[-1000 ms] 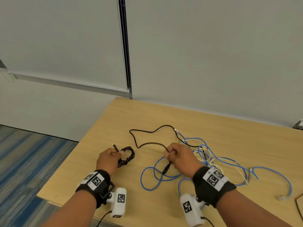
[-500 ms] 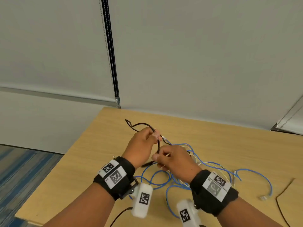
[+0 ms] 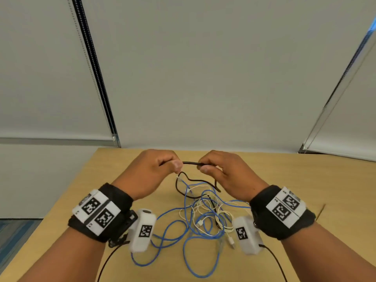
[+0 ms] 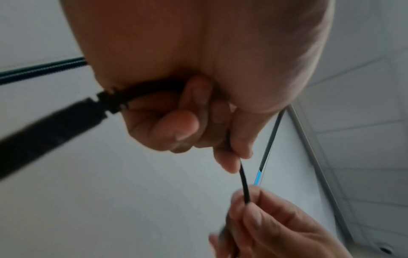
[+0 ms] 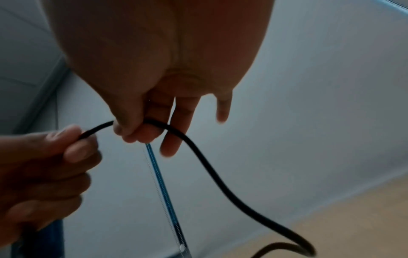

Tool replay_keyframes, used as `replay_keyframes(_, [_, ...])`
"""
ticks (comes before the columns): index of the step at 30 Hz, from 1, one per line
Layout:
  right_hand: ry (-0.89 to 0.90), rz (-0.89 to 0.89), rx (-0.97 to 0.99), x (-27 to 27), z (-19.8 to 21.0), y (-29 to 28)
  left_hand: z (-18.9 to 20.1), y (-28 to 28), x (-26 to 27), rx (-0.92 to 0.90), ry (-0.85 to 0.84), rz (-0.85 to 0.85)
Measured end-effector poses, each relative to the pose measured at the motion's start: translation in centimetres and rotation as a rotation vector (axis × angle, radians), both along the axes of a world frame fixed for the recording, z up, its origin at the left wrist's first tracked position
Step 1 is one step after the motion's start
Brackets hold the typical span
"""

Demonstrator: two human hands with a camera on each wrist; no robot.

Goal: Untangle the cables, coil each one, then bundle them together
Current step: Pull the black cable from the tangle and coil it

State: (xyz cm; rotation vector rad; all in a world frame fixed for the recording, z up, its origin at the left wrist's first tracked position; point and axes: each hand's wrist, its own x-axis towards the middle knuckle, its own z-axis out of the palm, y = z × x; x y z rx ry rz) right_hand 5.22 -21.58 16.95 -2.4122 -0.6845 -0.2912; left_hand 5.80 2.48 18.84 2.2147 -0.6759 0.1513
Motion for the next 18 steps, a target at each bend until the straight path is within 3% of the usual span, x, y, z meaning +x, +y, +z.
replay_keyframes(5, [0.018,-0.111,0.103,1.2,1.2,-4.0,1.4,1.5,1.5,-0.104,-0.017,0.141])
replay_keyframes(8, [0.01,-0.192,0.139,1.6,1.3,-6.5,1.3,2.3,2.2,-0.274,0.09,0.175])
replay_keyframes(10, [-0.024,-0.248,0.164,1.8,1.3,-7.6,1.1,2.1,2.1,-0.544,0.303,0.074])
replay_keyframes(12, [-0.047,-0.301,0.187,2.0,0.9,-8.2,1.2,1.3,1.7,-0.919,0.575,-0.137])
replay_keyframes(14, [-0.025,-0.322,0.195,1.9,0.3,-8.0,1.6,0.1,1.5,-1.183,0.733,-0.319])
replay_keyframes(16, [0.037,-0.265,0.171,1.3,-0.8,-6.7,2.5,-1.2,1.7,-1.358,0.714,-0.396])
replay_keyframes(18, [0.108,-0.14,0.128,0.2,-2.1,-4.8,3.3,-2.5,2.3,-1.51,0.623,-0.363])
